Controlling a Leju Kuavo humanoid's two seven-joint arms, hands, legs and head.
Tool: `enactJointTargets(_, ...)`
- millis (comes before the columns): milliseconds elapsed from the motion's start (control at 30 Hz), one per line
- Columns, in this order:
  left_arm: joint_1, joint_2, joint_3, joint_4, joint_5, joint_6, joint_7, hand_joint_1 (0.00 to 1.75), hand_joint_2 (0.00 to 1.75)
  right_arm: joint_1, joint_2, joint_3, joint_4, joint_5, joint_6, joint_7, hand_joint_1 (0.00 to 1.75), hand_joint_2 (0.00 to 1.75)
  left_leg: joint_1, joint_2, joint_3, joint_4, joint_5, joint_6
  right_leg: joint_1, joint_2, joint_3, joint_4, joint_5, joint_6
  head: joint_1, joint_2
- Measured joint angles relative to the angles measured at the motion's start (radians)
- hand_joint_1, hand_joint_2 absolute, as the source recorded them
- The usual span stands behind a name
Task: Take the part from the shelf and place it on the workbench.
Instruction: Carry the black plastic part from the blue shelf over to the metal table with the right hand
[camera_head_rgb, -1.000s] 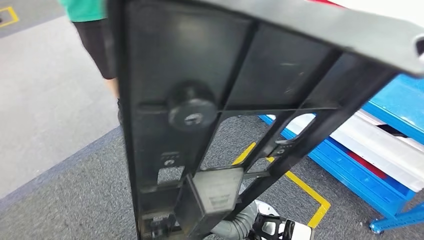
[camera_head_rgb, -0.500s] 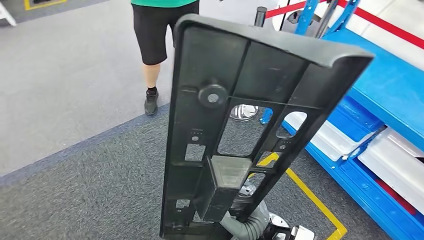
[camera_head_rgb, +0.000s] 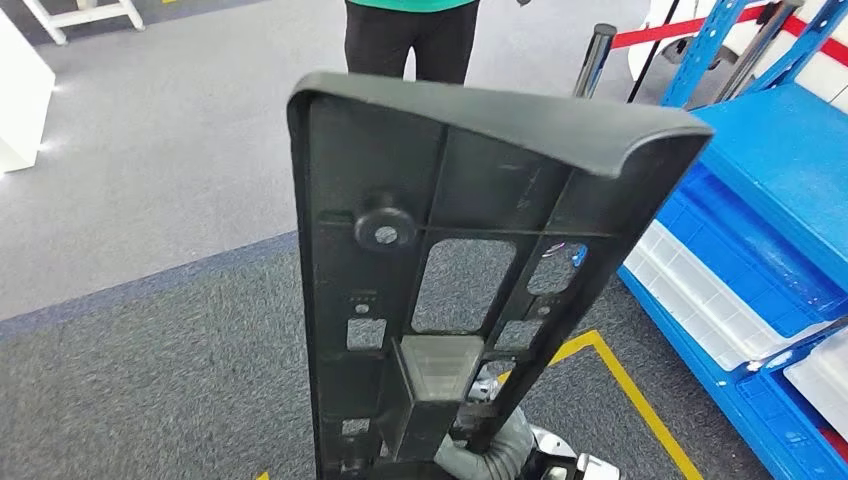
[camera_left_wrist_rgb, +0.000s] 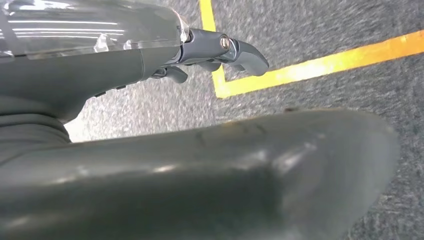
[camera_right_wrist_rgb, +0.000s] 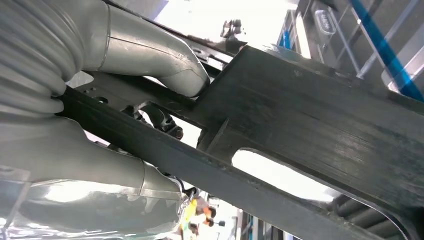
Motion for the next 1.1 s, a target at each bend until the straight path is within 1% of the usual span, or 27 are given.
enactJointTargets(33, -0.001, -0.002, 0.000, 0.000, -0.002, -0.002, -0.002, 0.00, 0.00, 0.001, 0.000, 0.000, 0.001, 0.002, -0.002, 0.000, 1.75, 1.75, 0.000, 0.026, -0.029, 0.062, -0.033, -0.003, 0.003, -0.015, 0.001, -0.001, -0.001, -0.004, 0.000, 0.000)
enactJointTargets(67, -0.002, -0.004, 0.000, 0.000, -0.002, -0.004, -0.005, 0.00, 0.00, 0.002, 0.000, 0.000, 0.003, 0.004, -0.006, 0.000, 1.75, 1.75, 0.002, 0.039, -0.061, 0.129, -0.064, -0.007, 0.005, -0.030, 0.001, -0.001, -0.002, -0.006, 0.000, 0.000)
enactJointTargets(100, -0.002, -0.004, 0.000, 0.000, -0.002, -0.004, -0.007, 0.00, 0.00, 0.003, 0.000, 0.001, 0.005, 0.006, -0.009, 0.000, 1.75, 1.75, 0.004, 0.046, -0.085, 0.181, -0.083, -0.010, 0.006, -0.045, 0.001, -0.001, -0.003, -0.006, 0.000, 0.000)
enactJointTargets(133, 0.000, -0.005, 0.000, 0.000, -0.001, -0.004, -0.009, 0.00, 0.00, 0.004, -0.001, 0.001, 0.006, 0.007, -0.012, 0.000, 1.75, 1.75, 0.005, 0.048, -0.097, 0.208, -0.088, -0.012, 0.007, -0.058, 0.001, -0.001, -0.005, -0.006, 0.000, 0.000)
enactJointTargets(200, 0.002, -0.005, 0.000, 0.000, 0.000, -0.003, -0.009, 0.00, 0.00, 0.004, -0.002, 0.002, 0.008, 0.007, -0.014, 0.000, 1.75, 1.75, 0.007, 0.051, -0.096, 0.212, -0.078, -0.014, 0.008, -0.072, 0.002, -0.001, -0.006, -0.005, 0.000, 0.000)
enactJointTargets(300, 0.002, -0.005, 0.000, 0.000, 0.000, -0.003, -0.009, 0.00, 0.00, 0.004, -0.002, 0.002, 0.008, 0.007, -0.015, 0.000, 1.75, 1.75, 0.007, 0.052, -0.092, 0.204, -0.073, -0.015, 0.008, -0.074, 0.002, 0.000, -0.006, -0.005, 0.000, 0.000)
enactJointTargets(367, 0.004, -0.005, 0.001, 0.000, 0.001, -0.001, -0.009, 0.00, 0.00, 0.003, -0.002, 0.005, 0.008, 0.008, -0.016, 0.000, 1.75, 1.75, 0.008, 0.060, -0.054, 0.136, -0.039, -0.014, 0.008, -0.084, 0.004, 0.000, -0.008, -0.002, 0.000, 0.000)
enactJointTargets(433, 0.004, -0.005, 0.004, 0.000, 0.000, 0.001, -0.010, 0.00, 0.00, -0.002, -0.005, 0.013, 0.009, 0.008, -0.027, 0.000, 1.75, 1.75, 0.000, 0.089, 0.016, -0.001, 0.008, 0.004, 0.012, -0.117, 0.011, 0.001, -0.015, 0.013, 0.000, 0.000)
enactJointTargets(467, 0.005, -0.005, 0.005, 0.000, -0.001, 0.001, -0.011, 0.00, 0.00, -0.005, -0.007, 0.017, 0.009, 0.007, -0.035, 0.000, 1.75, 1.75, -0.004, 0.095, 0.041, -0.049, 0.022, 0.018, 0.014, -0.132, 0.015, 0.002, -0.019, 0.023, 0.000, 0.000)
enactJointTargets(500, 0.006, -0.005, 0.006, 0.000, -0.002, 0.001, -0.013, 0.00, 0.00, -0.009, -0.010, 0.022, 0.009, 0.006, -0.045, 0.000, 1.75, 1.75, -0.007, 0.096, 0.055, -0.080, 0.028, 0.032, 0.014, -0.132, 0.017, 0.008, -0.027, 0.034, 0.000, 0.000)
enactJointTargets(533, 0.007, -0.005, 0.006, 0.000, -0.003, 0.001, -0.013, 0.00, 0.00, -0.012, -0.013, 0.026, 0.009, 0.003, -0.051, 0.000, 1.75, 1.75, -0.006, 0.083, 0.057, -0.084, 0.031, 0.039, 0.011, -0.112, 0.011, 0.026, -0.041, 0.040, 0.000, 0.000)
enactJointTargets(567, 0.006, -0.005, 0.006, 0.000, -0.004, 0.000, -0.013, 0.00, 0.00, -0.013, -0.016, 0.029, 0.009, 0.001, -0.054, 0.000, 1.75, 1.75, -0.004, 0.073, 0.060, -0.088, 0.034, 0.045, 0.008, -0.081, -0.006, 0.066, -0.066, 0.044, 0.000, 0.000)
enactJointTargets(600, 0.004, -0.005, 0.007, 0.000, -0.004, 0.000, -0.011, 0.00, 0.00, -0.013, -0.019, 0.031, 0.009, -0.001, -0.056, 0.000, 1.75, 1.75, -0.004, 0.063, 0.059, -0.089, 0.035, 0.049, 0.006, -0.049, -0.034, 0.126, -0.097, 0.045, 0.000, 0.000)
enactJointTargets(633, 0.002, -0.005, 0.007, 0.000, -0.003, 0.000, -0.010, 0.00, 0.00, -0.013, -0.022, 0.034, 0.011, -0.002, -0.056, 0.000, 1.75, 1.75, -0.004, 0.051, 0.057, -0.088, 0.036, 0.051, 0.006, -0.030, -0.071, 0.196, -0.128, 0.045, 0.000, 0.000)
enactJointTargets(667, 0.000, -0.005, 0.007, 0.000, -0.002, 0.001, -0.007, 0.00, 0.00, -0.013, -0.024, 0.037, 0.013, -0.003, -0.056, 0.000, 1.75, 1.75, -0.005, 0.038, 0.056, -0.088, 0.037, 0.053, 0.006, -0.021, -0.105, 0.257, -0.147, 0.045, 0.000, 0.000)
enactJointTargets(700, -0.001, -0.005, 0.008, 0.000, 0.000, 0.001, -0.004, 0.00, 0.00, -0.015, -0.026, 0.041, 0.016, -0.003, -0.054, 0.000, 1.75, 1.75, -0.007, 0.024, 0.056, -0.087, 0.037, 0.053, 0.007, -0.017, -0.125, 0.288, -0.147, 0.043, 0.000, 0.000)
enactJointTargets(733, -0.002, -0.005, 0.011, 0.000, 0.002, 0.001, -0.002, 0.00, 0.00, -0.018, -0.026, 0.045, 0.018, -0.005, -0.051, 0.000, 1.75, 1.75, -0.008, 0.010, 0.056, -0.086, 0.037, 0.053, 0.007, -0.015, -0.127, 0.281, -0.126, 0.040, 0.000, 0.000)
enactJointTargets(767, -0.002, -0.006, 0.014, 0.000, 0.005, 0.002, 0.001, 0.00, 0.00, -0.023, -0.026, 0.049, 0.021, -0.006, -0.046, 0.000, 1.75, 1.75, -0.008, -0.004, 0.058, -0.085, 0.037, 0.053, 0.007, -0.008, -0.110, 0.235, -0.089, 0.036, 0.000, 0.000)
enactJointTargets(833, -0.004, -0.009, 0.021, 0.000, 0.009, 0.004, 0.003, 0.00, 0.00, -0.039, -0.026, 0.055, 0.026, -0.011, -0.036, 0.000, 1.75, 1.75, -0.009, -0.029, 0.058, -0.082, 0.036, 0.050, 0.006, 0.037, -0.052, 0.095, -0.017, 0.027, 0.000, 0.000)
enactJointTargets(867, -0.005, -0.011, 0.024, 0.000, 0.011, 0.005, 0.004, 0.00, 0.00, -0.046, -0.026, 0.057, 0.029, -0.013, -0.032, 0.000, 1.75, 1.75, -0.009, -0.040, 0.055, -0.080, 0.036, 0.046, 0.006, 0.057, -0.031, 0.044, 0.002, 0.025, 0.000, 0.000)
enactJointTargets(900, -0.006, -0.013, 0.025, 0.000, 0.011, 0.007, 0.006, 0.00, 0.00, -0.053, -0.026, 0.059, 0.031, -0.015, -0.029, 0.000, 1.75, 1.75, -0.007, -0.051, 0.051, -0.080, 0.037, 0.040, 0.007, 0.069, -0.021, 0.017, 0.007, 0.023, 0.000, 0.000)
enactJointTargets(933, -0.006, -0.014, 0.026, 0.000, 0.011, 0.009, 0.007, 0.00, 0.00, -0.059, -0.026, 0.061, 0.033, -0.017, -0.027, 0.000, 1.75, 1.75, -0.005, -0.061, 0.048, -0.081, 0.038, 0.034, 0.008, 0.068, -0.019, 0.011, 0.004, 0.022, 0.000, 0.000)
enactJointTargets(967, -0.004, -0.014, 0.028, 0.000, 0.011, 0.011, 0.008, 0.00, 0.00, -0.064, -0.026, 0.064, 0.034, -0.019, -0.027, 0.000, 1.75, 1.75, -0.003, -0.073, 0.044, -0.084, 0.041, 0.026, 0.008, 0.056, -0.018, 0.007, 0.006, 0.020, 0.000, 0.000)
enactJointTargets(1000, -0.001, -0.014, 0.029, 0.000, 0.011, 0.012, 0.009, 0.00, 0.00, -0.069, -0.026, 0.066, 0.035, -0.020, -0.025, 0.000, 1.75, 1.75, -0.003, -0.069, 0.042, -0.082, 0.040, 0.021, 0.007, 0.043, -0.015, 0.000, 0.009, 0.015, 0.000, 0.000)
enactJointTargets(1033, 0.000, -0.015, 0.031, 0.000, 0.011, 0.014, 0.010, 0.00, 0.00, -0.072, -0.025, 0.069, 0.036, -0.022, -0.025, 0.000, 1.75, 1.75, -0.004, -0.051, 0.036, -0.069, 0.031, 0.017, 0.005, 0.030, -0.010, -0.007, 0.011, 0.010, 0.000, 0.000)
enactJointTargets(1067, 0.000, -0.015, 0.032, 0.000, 0.011, 0.015, 0.011, 0.00, 0.00, -0.073, -0.025, 0.072, 0.036, -0.023, -0.024, 0.000, 1.75, 1.75, -0.006, -0.024, 0.021, -0.037, 0.012, 0.014, 0.003, 0.016, -0.006, -0.013, 0.013, 0.005, 0.000, 0.000)
enactJointTargets(1100, -0.001, -0.016, 0.032, 0.000, 0.011, 0.015, 0.010, 0.00, 0.00, -0.072, -0.025, 0.074, 0.037, -0.023, -0.023, 0.000, 1.75, 1.75, -0.006, 0.009, -0.005, 0.017, -0.018, 0.011, 0.003, 0.000, -0.003, -0.017, 0.013, 0.001, 0.000, 0.000)
